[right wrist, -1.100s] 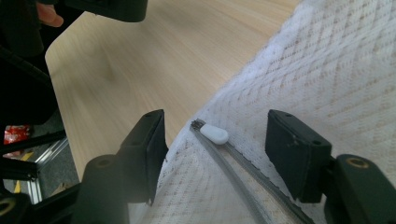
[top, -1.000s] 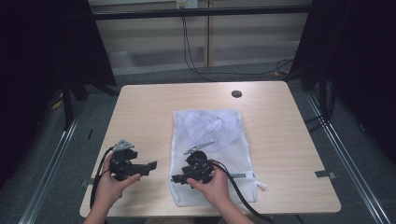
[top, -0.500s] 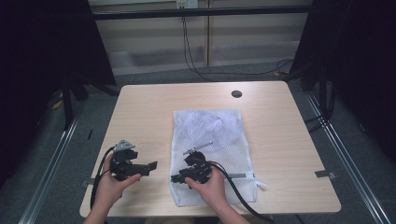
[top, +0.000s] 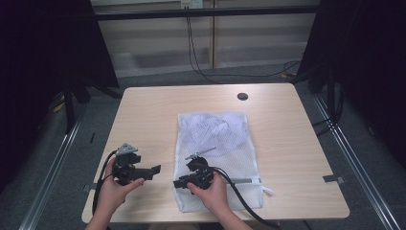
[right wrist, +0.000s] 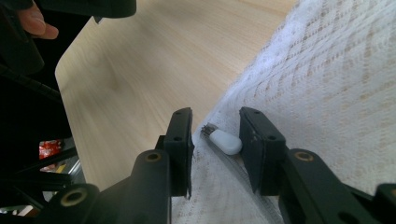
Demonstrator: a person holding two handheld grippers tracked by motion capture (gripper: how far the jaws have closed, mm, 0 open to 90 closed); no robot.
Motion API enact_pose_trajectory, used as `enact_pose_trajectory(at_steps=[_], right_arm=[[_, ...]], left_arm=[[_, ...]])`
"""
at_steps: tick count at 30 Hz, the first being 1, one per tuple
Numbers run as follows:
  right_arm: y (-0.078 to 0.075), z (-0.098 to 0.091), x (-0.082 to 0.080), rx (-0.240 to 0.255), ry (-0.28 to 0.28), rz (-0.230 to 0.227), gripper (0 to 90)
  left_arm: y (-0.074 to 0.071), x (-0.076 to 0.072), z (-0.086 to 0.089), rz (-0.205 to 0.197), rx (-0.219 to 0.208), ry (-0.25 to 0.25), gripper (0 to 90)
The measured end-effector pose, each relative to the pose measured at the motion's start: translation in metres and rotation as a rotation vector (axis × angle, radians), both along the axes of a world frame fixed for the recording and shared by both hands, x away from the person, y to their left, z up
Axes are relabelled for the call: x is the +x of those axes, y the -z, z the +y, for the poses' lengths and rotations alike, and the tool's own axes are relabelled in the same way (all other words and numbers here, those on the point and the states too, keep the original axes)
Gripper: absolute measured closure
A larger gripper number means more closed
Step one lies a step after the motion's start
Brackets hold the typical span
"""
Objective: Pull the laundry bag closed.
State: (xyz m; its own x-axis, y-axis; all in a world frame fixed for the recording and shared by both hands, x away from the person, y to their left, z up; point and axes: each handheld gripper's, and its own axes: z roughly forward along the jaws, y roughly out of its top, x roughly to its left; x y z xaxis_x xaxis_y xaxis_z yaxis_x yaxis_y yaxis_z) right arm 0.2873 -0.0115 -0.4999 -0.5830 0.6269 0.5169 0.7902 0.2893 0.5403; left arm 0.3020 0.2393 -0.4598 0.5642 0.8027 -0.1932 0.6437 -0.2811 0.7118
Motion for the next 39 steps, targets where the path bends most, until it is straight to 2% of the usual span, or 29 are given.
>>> enact_pose_trajectory(at_steps=[11, 14, 16, 20, 22, 29, 30, 31, 32, 37, 39], right_arm=[[0.0019, 0.0024, 0.0010, 0.019, 0.011, 0.025, 67.8], [0.0026, 0.0032, 0.0018, -0.002, 0.018, 0.016, 76.2], [0.0025, 0.0030, 0.0022, -0.003, 0.022, 0.025, 76.8], [0.0025, 0.0021, 0.0036, 0.017, 0.024, 0.038, 79.6], [0.0001, 0.0013, 0.0028, 0.038, 0.026, 0.034, 86.9], [-0.0017, 0.0012, 0.0024, 0.053, 0.024, 0.036, 87.1], [-0.0013, 0.0012, 0.0022, 0.057, 0.022, 0.033, 86.2], [-0.0003, 0.0025, 0.0016, 0.065, 0.016, 0.049, 79.9], [0.0003, 0.0034, 0.0009, 0.068, 0.010, 0.052, 79.5], [0.0030, 0.0059, -0.0010, 0.043, 0.020, 0.052, 81.3], [0.0050, 0.0060, 0.0001, 0.052, 0.017, 0.051, 81.9]], left_arm=[[0.0015, 0.0003, -0.0017, 0.004, -0.001, -0.005, 6.1], [0.0017, 0.0003, -0.0024, 0.008, 0.000, -0.002, 6.2], [0.0016, 0.0006, -0.0020, 0.008, 0.008, 0.005, 6.1], [0.0017, 0.0008, -0.0013, 0.009, 0.005, 0.003, 6.2], [0.0016, 0.0009, -0.0006, 0.008, 0.008, 0.002, 6.1], [0.0015, 0.0004, -0.0011, 0.008, 0.004, 0.000, 6.3], [0.0015, 0.0006, -0.0009, 0.006, 0.004, 0.001, 6.3], [0.0016, 0.0005, -0.0012, 0.005, -0.001, -0.005, 6.3], [0.0014, 0.0007, -0.0006, 0.007, 0.007, -0.002, 6.4], [0.0014, 0.0006, -0.0008, 0.008, 0.008, 0.003, 6.4], [0.0015, 0.0002, -0.0012, 0.006, -0.003, -0.005, 6.4]])
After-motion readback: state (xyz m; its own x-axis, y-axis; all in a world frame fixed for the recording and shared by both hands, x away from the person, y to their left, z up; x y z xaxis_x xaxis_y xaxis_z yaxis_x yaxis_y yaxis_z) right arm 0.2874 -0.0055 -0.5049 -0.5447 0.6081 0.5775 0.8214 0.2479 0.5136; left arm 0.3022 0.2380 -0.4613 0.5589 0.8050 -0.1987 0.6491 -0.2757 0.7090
